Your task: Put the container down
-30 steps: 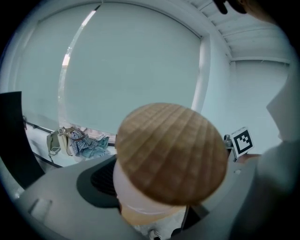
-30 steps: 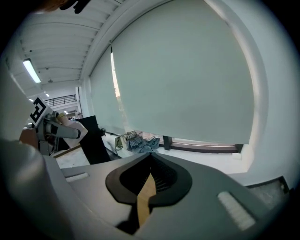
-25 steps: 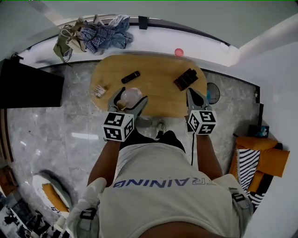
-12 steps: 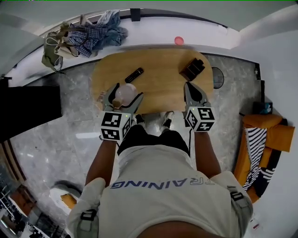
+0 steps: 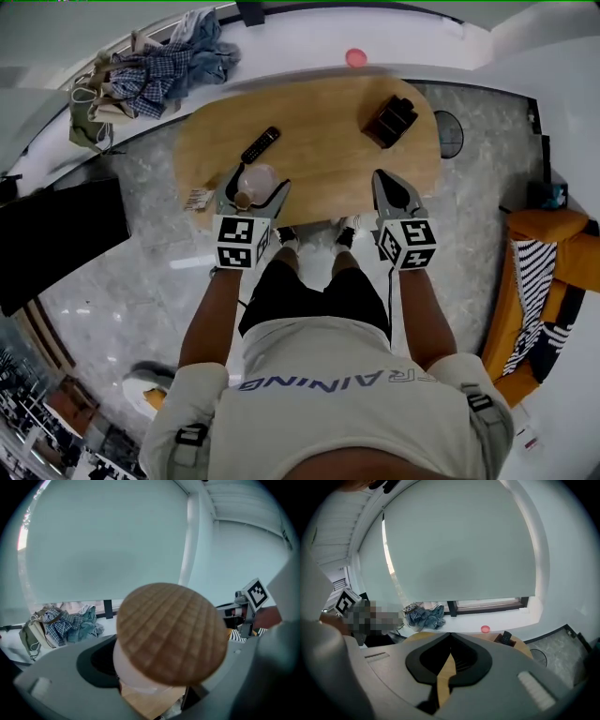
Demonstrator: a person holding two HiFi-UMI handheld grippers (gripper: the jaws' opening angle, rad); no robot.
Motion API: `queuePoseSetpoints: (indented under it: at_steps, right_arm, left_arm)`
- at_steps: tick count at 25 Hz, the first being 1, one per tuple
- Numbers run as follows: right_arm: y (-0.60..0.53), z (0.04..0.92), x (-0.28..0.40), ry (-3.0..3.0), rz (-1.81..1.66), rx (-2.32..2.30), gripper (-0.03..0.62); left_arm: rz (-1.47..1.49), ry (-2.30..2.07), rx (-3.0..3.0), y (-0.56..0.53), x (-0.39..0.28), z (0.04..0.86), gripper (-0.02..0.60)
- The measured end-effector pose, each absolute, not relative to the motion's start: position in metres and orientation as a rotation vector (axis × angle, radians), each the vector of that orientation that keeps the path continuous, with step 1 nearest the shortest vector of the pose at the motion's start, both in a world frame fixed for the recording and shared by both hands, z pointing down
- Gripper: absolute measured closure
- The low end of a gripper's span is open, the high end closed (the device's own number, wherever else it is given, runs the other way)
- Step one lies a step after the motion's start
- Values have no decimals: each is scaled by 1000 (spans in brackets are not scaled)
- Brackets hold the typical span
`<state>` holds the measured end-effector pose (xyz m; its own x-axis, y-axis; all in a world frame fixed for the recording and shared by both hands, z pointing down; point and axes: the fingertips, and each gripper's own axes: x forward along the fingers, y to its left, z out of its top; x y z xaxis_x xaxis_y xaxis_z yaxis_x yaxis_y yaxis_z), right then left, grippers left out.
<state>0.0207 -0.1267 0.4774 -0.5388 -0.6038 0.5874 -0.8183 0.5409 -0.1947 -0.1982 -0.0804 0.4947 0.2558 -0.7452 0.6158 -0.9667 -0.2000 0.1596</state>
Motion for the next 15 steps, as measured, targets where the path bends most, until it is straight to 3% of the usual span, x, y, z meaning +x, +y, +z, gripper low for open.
queuePoseSetpoints:
  at_steps: [15]
  right_arm:
    - [-139, 612, 72, -2174, 885, 1284, 577]
  left_arm:
    - [702, -1397, 1930, -155, -119, 717, 176]
